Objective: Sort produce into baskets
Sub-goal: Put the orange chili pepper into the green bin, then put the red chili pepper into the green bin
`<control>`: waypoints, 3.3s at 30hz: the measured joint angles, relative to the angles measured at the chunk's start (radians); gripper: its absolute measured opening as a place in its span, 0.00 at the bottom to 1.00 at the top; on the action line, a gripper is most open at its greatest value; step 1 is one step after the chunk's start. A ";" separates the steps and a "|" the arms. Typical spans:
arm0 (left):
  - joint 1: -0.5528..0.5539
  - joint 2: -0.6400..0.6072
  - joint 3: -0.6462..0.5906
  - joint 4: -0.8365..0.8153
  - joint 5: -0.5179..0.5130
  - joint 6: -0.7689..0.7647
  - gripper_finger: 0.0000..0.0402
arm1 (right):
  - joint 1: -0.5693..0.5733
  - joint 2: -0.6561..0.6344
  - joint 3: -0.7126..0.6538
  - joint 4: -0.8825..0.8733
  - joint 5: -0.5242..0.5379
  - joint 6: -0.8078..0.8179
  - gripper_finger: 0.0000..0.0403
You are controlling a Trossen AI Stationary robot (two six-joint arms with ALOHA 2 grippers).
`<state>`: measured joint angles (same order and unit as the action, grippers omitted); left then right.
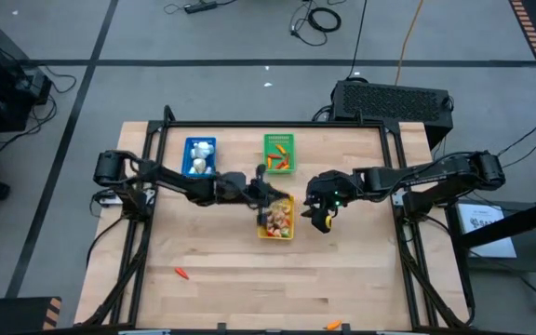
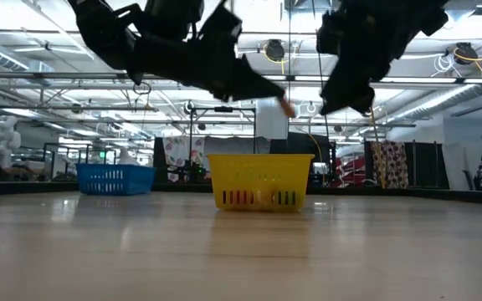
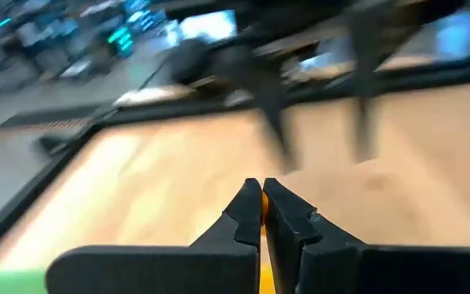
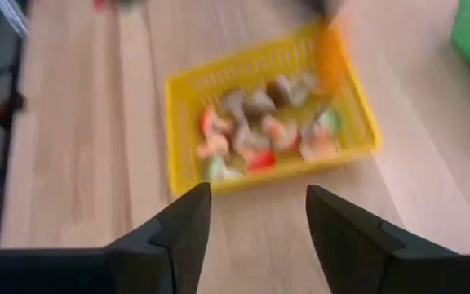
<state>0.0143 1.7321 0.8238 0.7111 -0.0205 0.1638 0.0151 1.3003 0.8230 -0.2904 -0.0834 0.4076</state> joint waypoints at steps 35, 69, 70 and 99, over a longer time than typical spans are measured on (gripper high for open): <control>0.324 -0.038 0.000 -0.215 -0.041 -0.022 0.24 | 0.122 0.001 -0.003 -0.037 0.011 0.071 0.50; -0.871 -0.467 -0.048 -1.339 -0.060 -0.521 0.24 | 0.583 0.318 0.039 0.675 0.193 0.025 0.50; -0.876 -0.448 -0.047 -1.367 -0.060 -0.522 0.24 | 0.583 0.331 0.046 0.672 0.193 0.021 0.50; -0.892 -0.194 -0.046 -1.382 0.040 -0.572 0.24 | 0.560 0.390 0.087 0.674 0.187 -0.078 0.50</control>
<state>-0.8776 1.5380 0.7779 -0.6708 0.0198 -0.4082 0.5751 1.6905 0.9096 0.3840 0.1032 0.3293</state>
